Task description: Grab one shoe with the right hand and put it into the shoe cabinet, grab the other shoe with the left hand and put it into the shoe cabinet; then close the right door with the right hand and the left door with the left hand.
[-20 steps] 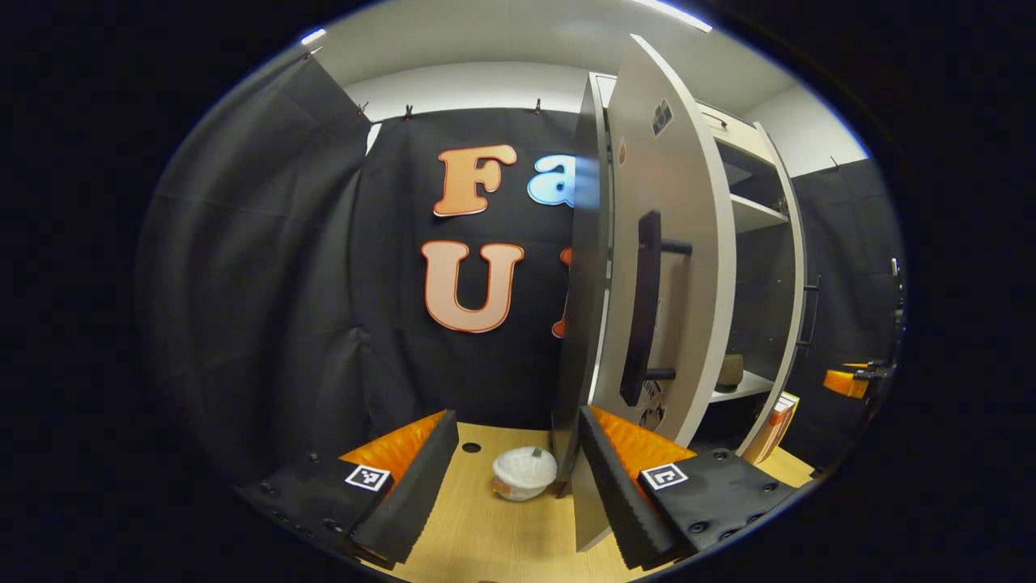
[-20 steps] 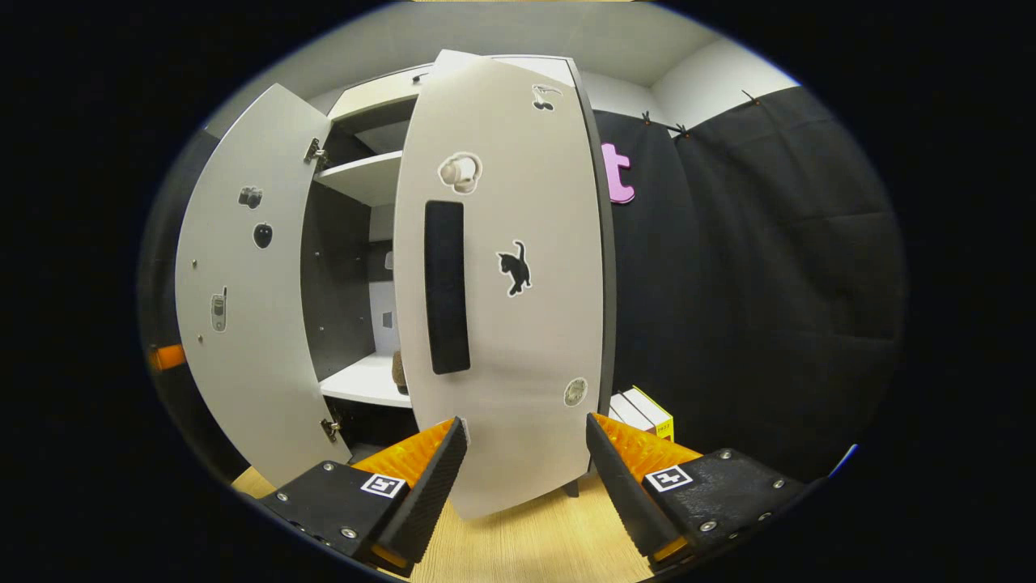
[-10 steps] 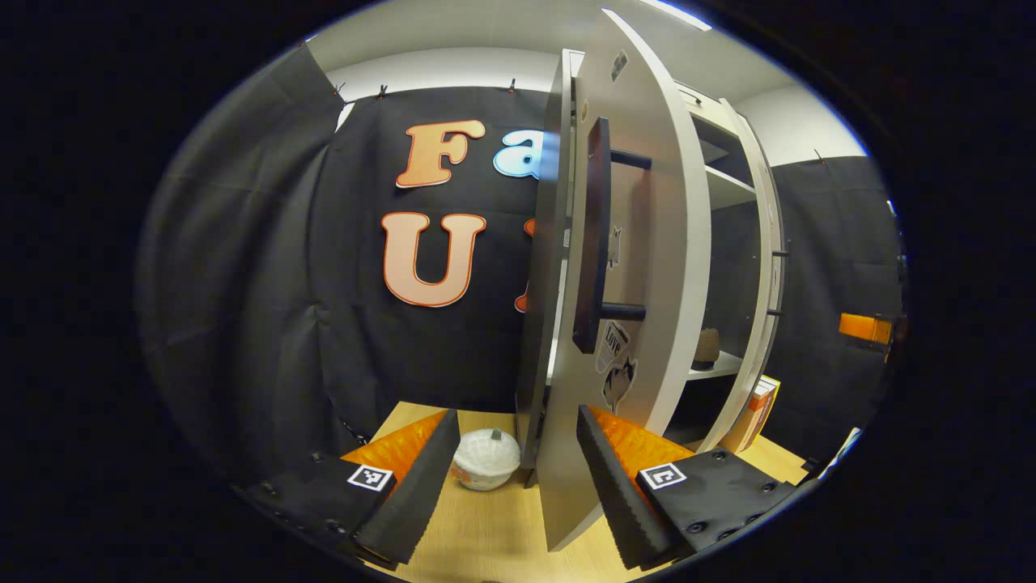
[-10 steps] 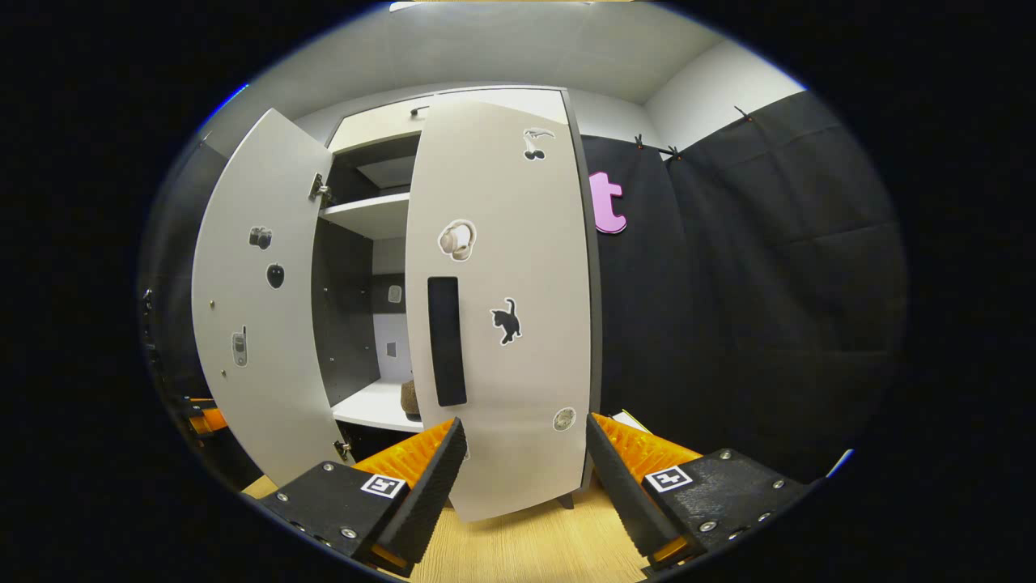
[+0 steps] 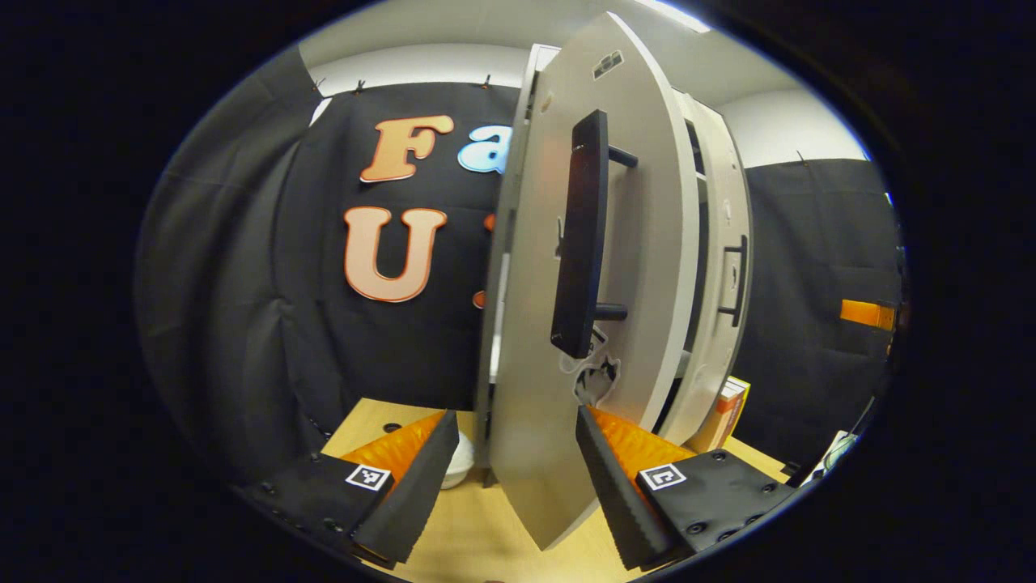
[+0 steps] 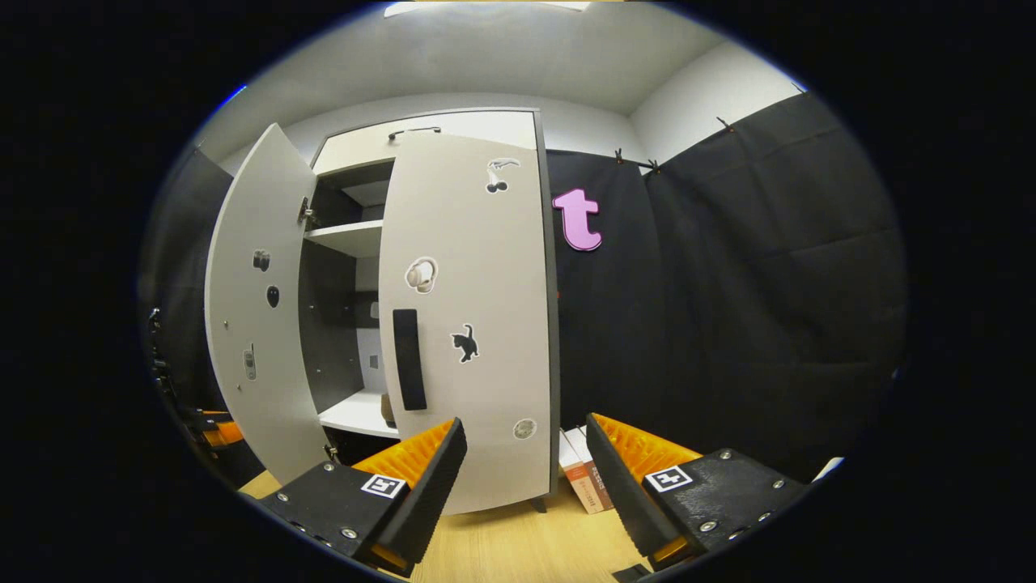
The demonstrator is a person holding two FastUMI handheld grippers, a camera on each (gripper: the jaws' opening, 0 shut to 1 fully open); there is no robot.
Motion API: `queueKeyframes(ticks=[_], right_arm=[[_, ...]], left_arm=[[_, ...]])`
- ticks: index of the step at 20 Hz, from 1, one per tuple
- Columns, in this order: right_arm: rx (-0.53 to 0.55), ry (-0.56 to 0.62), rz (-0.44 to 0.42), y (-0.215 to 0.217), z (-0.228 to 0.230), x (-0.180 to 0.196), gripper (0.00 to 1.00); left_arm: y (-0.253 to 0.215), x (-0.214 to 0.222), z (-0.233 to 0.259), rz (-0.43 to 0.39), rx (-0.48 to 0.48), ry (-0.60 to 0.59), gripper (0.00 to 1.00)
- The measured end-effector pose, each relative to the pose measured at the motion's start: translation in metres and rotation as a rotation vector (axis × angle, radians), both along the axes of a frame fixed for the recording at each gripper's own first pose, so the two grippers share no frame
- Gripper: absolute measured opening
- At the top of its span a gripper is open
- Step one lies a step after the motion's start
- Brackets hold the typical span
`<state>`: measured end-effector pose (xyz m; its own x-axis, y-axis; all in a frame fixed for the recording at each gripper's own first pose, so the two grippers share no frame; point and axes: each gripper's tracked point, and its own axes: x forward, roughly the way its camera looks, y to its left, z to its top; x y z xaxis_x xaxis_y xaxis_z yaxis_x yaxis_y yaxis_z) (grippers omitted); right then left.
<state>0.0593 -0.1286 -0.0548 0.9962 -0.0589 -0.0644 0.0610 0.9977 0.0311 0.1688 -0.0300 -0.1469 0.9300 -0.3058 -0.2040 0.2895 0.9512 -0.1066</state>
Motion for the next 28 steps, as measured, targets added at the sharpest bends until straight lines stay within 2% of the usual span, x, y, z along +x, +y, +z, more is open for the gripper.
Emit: queueKeyframes(ticks=[4, 5, 9, 11, 15, 17, 18, 21, 24, 28], right_arm=[[0.004, -0.023, -0.006, -0.022, 0.022, -0.001, 0.92], [0.003, -0.025, -0.002, -0.028, 0.026, 0.001, 0.92], [-0.007, -0.043, 0.012, -0.049, 0.039, 0.014, 0.92], [-0.003, -0.041, 0.025, -0.058, 0.040, 0.025, 0.92], [-0.006, -0.029, 0.057, -0.068, 0.039, 0.054, 0.92], [-0.002, -0.029, 0.074, -0.068, 0.039, 0.067, 0.92], [0.003, -0.026, 0.083, -0.067, 0.039, 0.072, 0.92], [0.012, -0.022, 0.113, -0.063, 0.040, 0.086, 0.92], [0.011, -0.008, 0.128, -0.060, 0.039, 0.090, 0.92], [-0.009, -0.006, 0.132, -0.066, 0.047, 0.089, 0.92]], left_arm=[[-0.042, 0.019, -0.003, -0.020, 0.008, -0.005, 0.96], [-0.052, 0.023, -0.005, -0.024, -0.003, -0.001, 0.93], [-0.097, 0.041, -0.014, -0.046, -0.025, 0.020, 0.94], [-0.115, 0.057, -0.021, -0.033, -0.010, 0.028, 0.97], [-0.135, 0.085, -0.040, 0.004, 0.039, 0.057, 0.97], [-0.132, 0.094, -0.037, 0.035, 0.059, 0.041, 1.00], [-0.126, 0.097, -0.038, 0.057, 0.060, 0.041, 0.97], [-0.123, 0.105, -0.043, 0.085, 0.021, 0.067, 0.97], [-0.110, 0.097, -0.041, 0.160, 0.057, 0.108, 0.97], [-0.089, 0.071, 0.014, 0.199, 0.019, 0.092, 0.99]])
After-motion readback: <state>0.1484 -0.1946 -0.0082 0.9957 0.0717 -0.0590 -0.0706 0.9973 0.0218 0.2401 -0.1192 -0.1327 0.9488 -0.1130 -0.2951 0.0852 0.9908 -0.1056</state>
